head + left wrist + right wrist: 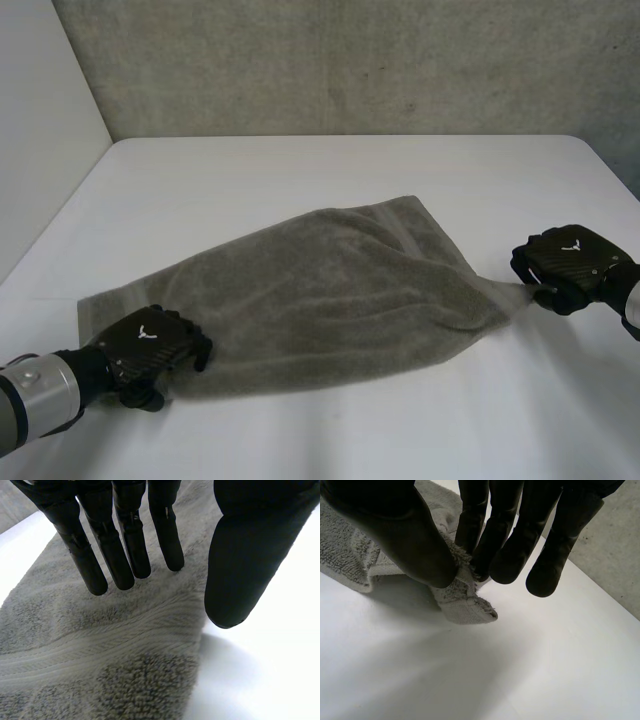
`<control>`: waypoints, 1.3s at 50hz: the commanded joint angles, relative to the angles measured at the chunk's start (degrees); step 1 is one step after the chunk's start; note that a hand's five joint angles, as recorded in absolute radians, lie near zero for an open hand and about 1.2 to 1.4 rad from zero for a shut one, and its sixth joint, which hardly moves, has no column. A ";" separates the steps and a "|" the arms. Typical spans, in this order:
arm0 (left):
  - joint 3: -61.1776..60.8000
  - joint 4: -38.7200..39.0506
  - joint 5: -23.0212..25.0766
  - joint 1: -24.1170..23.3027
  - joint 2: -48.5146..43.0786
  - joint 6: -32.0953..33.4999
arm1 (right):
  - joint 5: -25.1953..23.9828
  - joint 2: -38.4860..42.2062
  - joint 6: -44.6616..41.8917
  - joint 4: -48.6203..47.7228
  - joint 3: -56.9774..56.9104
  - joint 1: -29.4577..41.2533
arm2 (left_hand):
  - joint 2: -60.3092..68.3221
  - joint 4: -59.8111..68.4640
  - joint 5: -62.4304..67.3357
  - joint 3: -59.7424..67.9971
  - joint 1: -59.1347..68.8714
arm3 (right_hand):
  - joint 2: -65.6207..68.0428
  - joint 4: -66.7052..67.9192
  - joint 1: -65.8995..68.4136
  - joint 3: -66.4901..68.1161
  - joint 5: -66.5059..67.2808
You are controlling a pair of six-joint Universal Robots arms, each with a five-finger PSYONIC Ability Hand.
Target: Fold the towel.
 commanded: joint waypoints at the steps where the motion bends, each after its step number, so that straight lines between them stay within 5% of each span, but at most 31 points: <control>1: 0.44 3.03 -1.84 -0.09 -2.03 -0.02 | 0.00 0.11 0.00 -0.11 0.21 -0.04 | 8.35 8.34 8.56 8.35 8.35 | 1.96 1.49 0.83 1.78 4.79; 11: 1.75 3.91 -4.48 -1.06 -3.35 -0.11 | 0.26 -0.50 0.09 -0.29 -0.67 -0.48 | 38.21 38.20 38.42 38.21 38.21 | 1.96 1.49 0.83 1.78 4.79; 23: 4.13 -0.58 -4.57 -6.33 -0.09 -1.07 | 1.32 -4.46 0.26 3.31 -1.90 -0.66 | 38.27 38.26 38.48 38.27 38.26 | 1.96 1.49 0.83 1.78 4.79; 29: 8.61 -9.98 -4.04 -8.62 7.38 -2.48 | 0.62 -12.28 2.37 9.90 -5.51 -0.92 | 38.27 38.26 38.48 38.27 38.26 | 1.96 1.49 0.83 1.78 4.79; 38: 17.38 -16.48 -0.45 -9.32 18.97 -13.44 | 0.44 -21.59 7.29 17.89 -15.16 -4.00 | 38.27 38.26 38.48 38.27 38.26 | 1.96 1.49 0.83 1.78 4.79; 47: 21.88 -17.10 5.10 -8.88 19.59 -25.24 | 0.00 -23.97 7.56 25.20 -21.85 -5.32 | 38.27 38.26 38.48 38.27 38.26 | 1.96 1.49 0.83 1.78 4.79; 58: 30.23 -14.20 2.99 -10.02 -1.76 -26.39 | 0.88 -13.51 6.85 25.29 -21.77 -4.09 | 38.27 38.26 38.48 38.27 38.26 | 1.96 1.49 0.83 1.78 4.79; 65: 45.93 -14.20 -4.90 -13.54 -19.75 -26.83 | 4.99 -2.63 8.08 21.70 -24.84 3.46 | 38.27 38.26 38.48 38.27 38.26 | 1.96 1.49 0.83 1.78 4.79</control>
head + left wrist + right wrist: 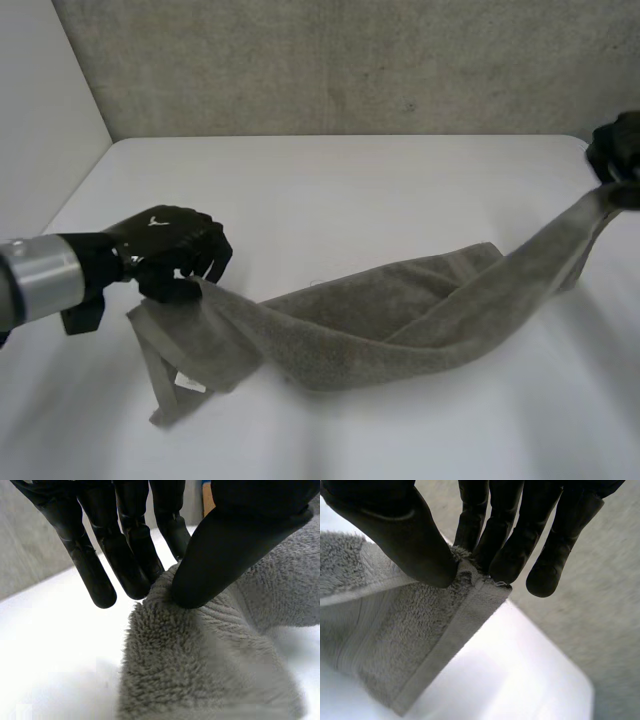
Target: Fold the towel.
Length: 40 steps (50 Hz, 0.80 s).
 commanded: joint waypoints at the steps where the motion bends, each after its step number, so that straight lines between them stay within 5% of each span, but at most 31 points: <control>1: 13.51 0.01 -6.98 -2.89 -15.42 -0.07 | 4.02 10.28 0.92 -3.57 -2.60 6.66 | 10.25 10.22 10.98 10.32 11.70 | 1.96 1.49 0.83 1.78 4.79; 9: 28.36 -0.69 -11.46 -3.77 -23.07 -2.01 | 11.85 13.27 8.92 -16.22 -3.92 10.36 | 10.25 10.22 10.98 10.32 11.70 | 1.96 1.49 0.83 1.78 4.79; 17: 52.49 1.67 -15.22 -5.70 -21.31 -18.49 | 16.75 8.97 28.04 -34.82 -10.85 12.90 | 10.25 10.22 10.98 10.32 11.70 | 1.96 1.49 0.83 1.78 4.79; 22: 60.08 4.22 -17.87 -6.76 -19.91 -29.31 | 20.28 8.08 33.34 -37.77 -14.98 13.78 | 10.25 10.22 10.98 10.32 11.70 | 1.96 1.49 0.83 1.78 4.79; 32: 45.06 3.08 -13.75 -8.08 -14.37 -33.39 | 17.12 7.99 25.35 -25.01 -13.41 16.86 | 10.25 10.22 10.98 10.32 11.70 | 1.96 1.49 0.83 1.78 4.79; 40: 25.11 2.65 -9.26 -6.06 -8.04 -24.24 | 12.64 7.73 13.84 -18.07 -5.06 16.51 | 10.25 10.22 10.98 10.32 11.70 | 1.96 1.49 0.83 1.78 4.79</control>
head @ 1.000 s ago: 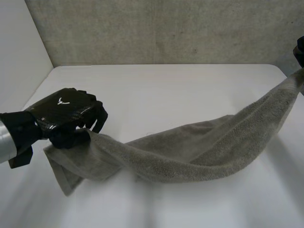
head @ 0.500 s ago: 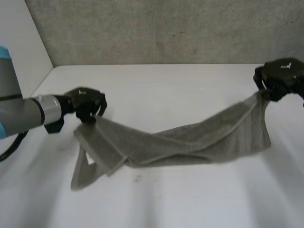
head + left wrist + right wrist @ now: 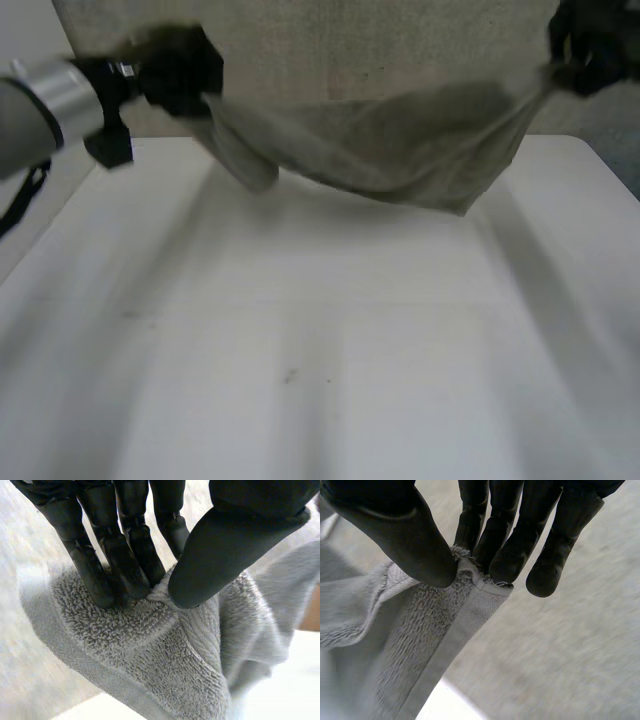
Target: Fold the towel.
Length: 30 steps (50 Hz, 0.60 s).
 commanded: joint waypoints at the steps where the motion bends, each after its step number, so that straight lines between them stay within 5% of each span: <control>1: -20.63 -0.82 3.89 2.58 7.08 10.96 | -4.05 -0.83 -10.47 6.62 7.93 -0.06 | 10.20 10.21 10.83 10.27 11.41 | 1.96 1.49 0.84 1.78 4.78; 6: -27.07 -2.13 3.98 3.29 11.82 16.86 | -4.22 -5.82 -10.74 7.51 9.60 -1.64 | 10.20 10.21 10.83 10.27 11.41 | 1.96 1.49 0.84 1.78 4.78; 16: -27.96 -2.23 4.24 5.14 14.74 17.05 | -5.72 -8.65 -10.39 7.59 9.96 -3.58 | 10.20 10.21 10.83 10.27 11.41 | 1.96 1.49 0.84 1.78 4.78; 30: -23.04 0.50 1.87 4.61 -5.91 17.75 | -5.45 3.91 -10.83 7.68 8.90 -3.05 | 10.20 10.21 10.83 10.27 11.41 | 1.96 1.49 0.84 1.78 4.78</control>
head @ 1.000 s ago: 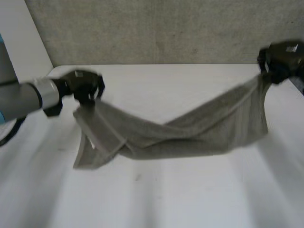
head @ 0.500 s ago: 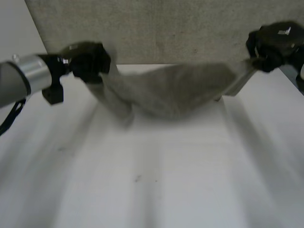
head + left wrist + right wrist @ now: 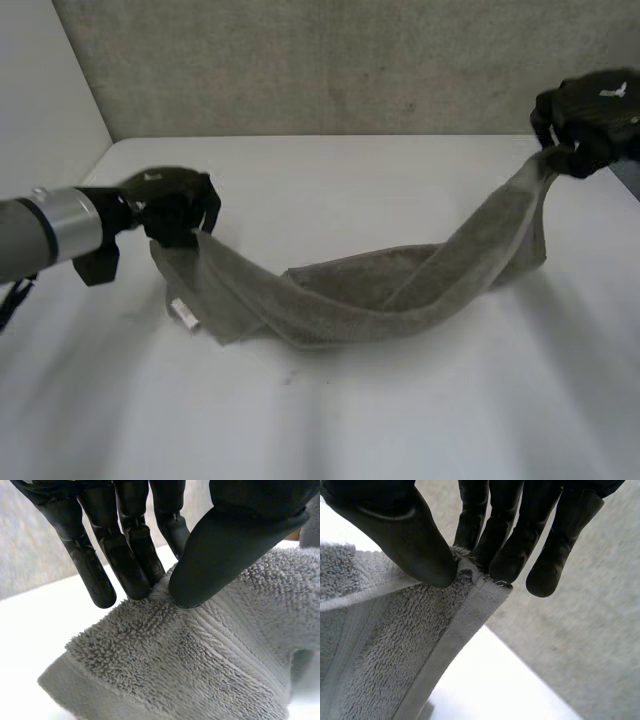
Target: Fold the towel.
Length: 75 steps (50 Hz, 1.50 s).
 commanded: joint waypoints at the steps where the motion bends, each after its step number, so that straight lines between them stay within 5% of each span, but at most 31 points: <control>1: 5.09 2.46 -3.01 -0.43 -11.75 0.05 | 0.49 8.60 -0.42 -0.16 -1.01 0.28 | 10.18 10.20 10.75 10.26 11.42 | 1.96 1.49 0.83 1.78 4.78; 8: 12.83 4.22 -10.76 -0.69 -17.31 -0.04 | 0.58 11.69 -0.42 -0.69 -1.81 0.28 | 2.47 2.49 3.04 2.54 3.71 | 1.96 1.49 0.83 1.78 4.78; 10: 16.16 3.96 -14.61 -1.39 -18.10 -0.04 | 0.75 12.04 -0.25 -0.87 -1.98 0.28 | -33.01 -32.99 -32.44 -32.93 -31.77 | 1.96 1.49 0.83 1.78 4.78; 15: 16.97 3.96 -17.17 -3.58 -16.70 0.13 | 1.02 12.13 -0.24 -0.95 -1.90 0.28 | -59.42 -59.40 -58.84 -59.34 -58.18 | 1.96 1.49 0.83 1.78 4.78; 30: -3.78 6.24 -16.91 -8.34 1.85 0.05 | 2.16 12.22 -0.33 -2.54 -1.37 0.20 | -48.67 -48.65 -48.10 -48.59 -47.43 | 1.96 1.49 0.83 1.78 4.78; 38: -22.91 17.30 -18.66 -11.85 8.53 0.14 | 2.16 12.57 -0.51 -2.71 -0.84 0.28 | -38.75 -38.73 -38.18 -38.67 -37.51 | 1.96 1.49 0.83 1.78 4.78; 48: -28.39 28.03 -31.40 -16.51 4.85 0.22 | 2.16 12.75 -0.60 -3.42 0.13 0.28 | -31.69 -31.66 -31.11 -31.61 -30.45 | 1.96 1.49 0.83 1.78 4.78; 75: -21.80 28.57 -32.73 -19.85 -5.70 -1.45 | 2.16 14.15 -0.86 -4.64 1.27 0.46 | -32.18 -32.16 -31.61 -32.10 -30.94 | 1.96 1.49 0.83 1.78 4.78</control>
